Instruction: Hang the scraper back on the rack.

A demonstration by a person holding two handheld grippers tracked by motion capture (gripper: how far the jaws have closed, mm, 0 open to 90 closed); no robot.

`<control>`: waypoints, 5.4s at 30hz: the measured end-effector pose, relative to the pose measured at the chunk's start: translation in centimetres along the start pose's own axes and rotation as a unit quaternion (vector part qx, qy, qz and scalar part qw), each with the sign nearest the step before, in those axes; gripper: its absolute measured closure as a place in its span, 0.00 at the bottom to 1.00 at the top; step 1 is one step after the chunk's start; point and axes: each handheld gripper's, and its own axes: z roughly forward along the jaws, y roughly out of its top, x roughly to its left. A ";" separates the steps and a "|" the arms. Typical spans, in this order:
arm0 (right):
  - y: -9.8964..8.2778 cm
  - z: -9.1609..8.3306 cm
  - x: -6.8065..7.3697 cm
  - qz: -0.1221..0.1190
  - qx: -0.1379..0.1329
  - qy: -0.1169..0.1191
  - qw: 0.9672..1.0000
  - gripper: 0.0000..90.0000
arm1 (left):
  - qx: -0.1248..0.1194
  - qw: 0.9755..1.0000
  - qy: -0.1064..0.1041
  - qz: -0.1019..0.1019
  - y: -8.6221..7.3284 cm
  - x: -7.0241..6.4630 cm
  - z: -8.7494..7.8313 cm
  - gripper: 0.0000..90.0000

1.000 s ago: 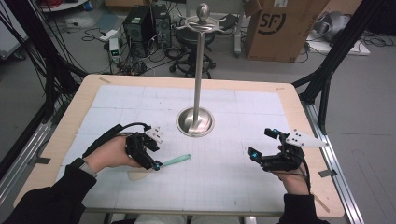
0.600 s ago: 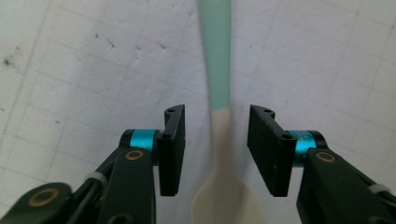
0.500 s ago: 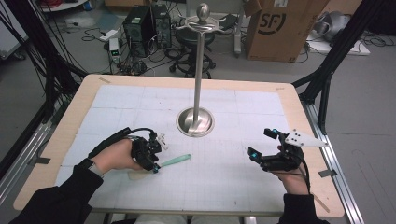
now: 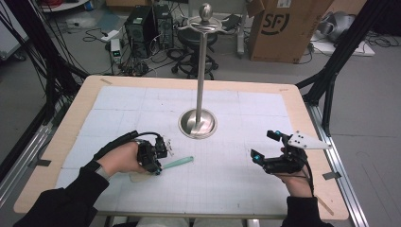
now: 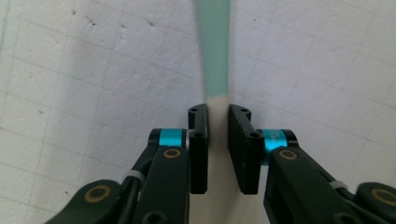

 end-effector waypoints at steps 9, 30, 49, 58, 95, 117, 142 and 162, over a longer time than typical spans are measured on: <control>0.0 -0.1 -0.1 0.000 -0.002 0.000 1.000 0.01 | -0.014 1.000 0.002 0.002 -0.3 -0.1 -0.2 0.89; 0.0 -0.1 -0.1 0.001 -0.002 -0.001 1.000 0.01 | -0.269 0.959 0.010 -0.090 -3.4 2.3 -6.4 0.89; 0.0 0.0 -0.1 0.000 -0.002 0.001 1.000 0.01 | -0.458 0.877 -0.001 -0.147 -4.8 4.4 -11.5 0.89; 0.1 -0.1 0.0 0.001 -0.004 0.002 1.000 0.01 | -0.454 0.879 0.006 -0.145 -3.6 5.5 -13.8 0.89; 0.0 -1.0 -0.1 0.008 -0.016 0.000 1.000 0.01 | -0.517 0.844 0.082 -0.118 -0.3 8.1 -20.2 0.89; -0.1 -1.3 -0.3 0.010 -0.019 -0.003 1.000 0.01 | -0.506 0.850 0.083 -0.123 1.3 8.3 -18.8 0.89; 0.1 -1.4 0.0 0.001 -0.024 -0.004 1.000 0.01 | -0.529 0.840 0.093 -0.080 -2.9 5.7 -11.1 0.05; 0.0 -1.1 -0.8 0.006 -0.028 -0.013 0.999 0.01 | -0.549 0.809 0.144 -0.154 -14.2 3.3 -5.1 0.02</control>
